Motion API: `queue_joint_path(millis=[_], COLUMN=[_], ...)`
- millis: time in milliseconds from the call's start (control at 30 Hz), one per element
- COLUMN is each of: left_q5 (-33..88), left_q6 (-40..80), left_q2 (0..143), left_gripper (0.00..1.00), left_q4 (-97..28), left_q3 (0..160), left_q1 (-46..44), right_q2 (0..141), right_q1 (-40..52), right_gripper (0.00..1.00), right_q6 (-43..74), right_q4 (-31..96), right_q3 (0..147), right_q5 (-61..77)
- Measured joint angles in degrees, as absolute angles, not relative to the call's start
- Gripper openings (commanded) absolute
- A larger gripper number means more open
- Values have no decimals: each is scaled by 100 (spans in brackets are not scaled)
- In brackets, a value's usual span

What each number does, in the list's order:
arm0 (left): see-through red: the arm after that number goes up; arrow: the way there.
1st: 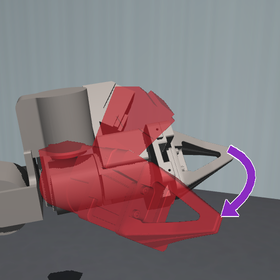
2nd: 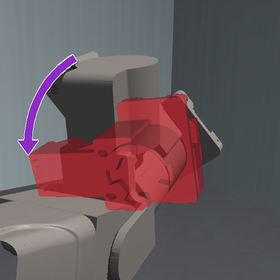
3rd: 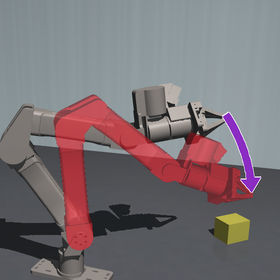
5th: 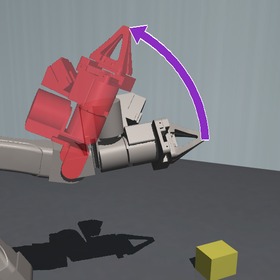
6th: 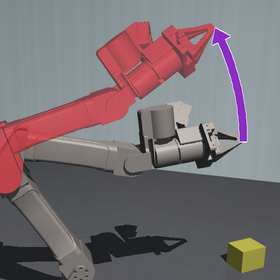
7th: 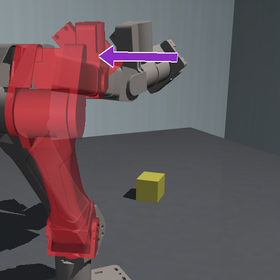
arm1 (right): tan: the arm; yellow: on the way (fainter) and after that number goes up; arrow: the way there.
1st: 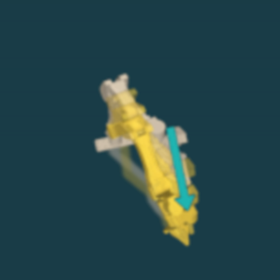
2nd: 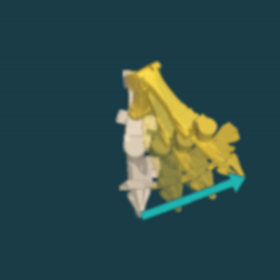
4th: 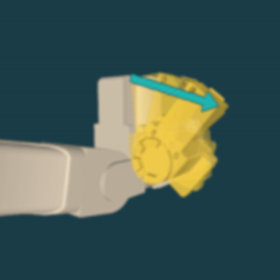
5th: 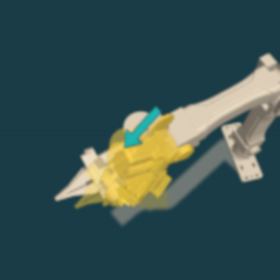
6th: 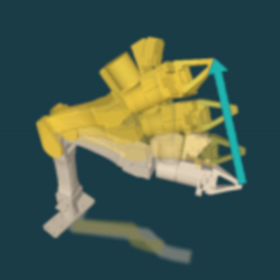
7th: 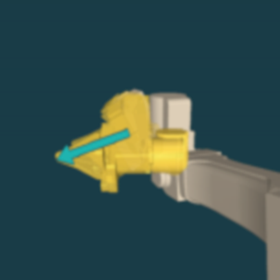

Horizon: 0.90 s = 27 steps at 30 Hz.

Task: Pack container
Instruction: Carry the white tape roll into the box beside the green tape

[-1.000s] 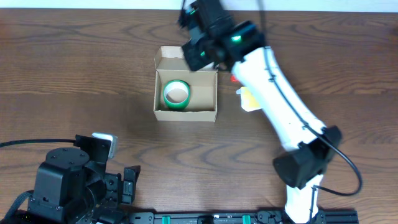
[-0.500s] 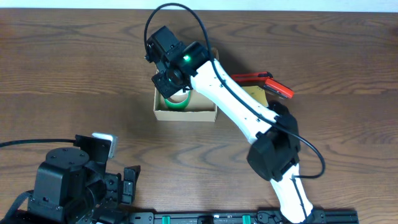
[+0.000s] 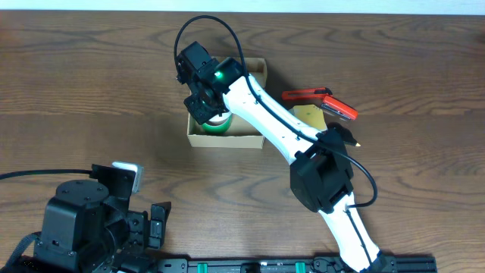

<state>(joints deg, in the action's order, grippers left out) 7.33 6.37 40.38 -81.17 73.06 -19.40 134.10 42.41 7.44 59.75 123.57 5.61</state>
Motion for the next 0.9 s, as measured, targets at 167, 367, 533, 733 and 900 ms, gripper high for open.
queue_joint_path(millis=[167,367,533,733,900], left_q5=[733,733,733,733,733], left_q6=[637,637,637,635,637], left_q2=[4038,4038,4038,4038,4038], left_gripper=[95,95,95,95,95], left_q4=[-8117,-8117,-8117,-8117,-8117], left_q3=[7306,7306,7306,7306,7306], left_q1=[-1940,-1940,-1940,-1940,-1940], right_q2=[13463,13463,13463,13463,13463], right_q1=[4241,4241,4241,4241,4241], right_gripper=[1,1,2,17,33], right_q6=[744,746,746,740,786], right_q4=[5865,5765,5743,5666,5636], right_q3=[12357,12350,12322,12162,12029], right_q5=[561,563,561,563,561])
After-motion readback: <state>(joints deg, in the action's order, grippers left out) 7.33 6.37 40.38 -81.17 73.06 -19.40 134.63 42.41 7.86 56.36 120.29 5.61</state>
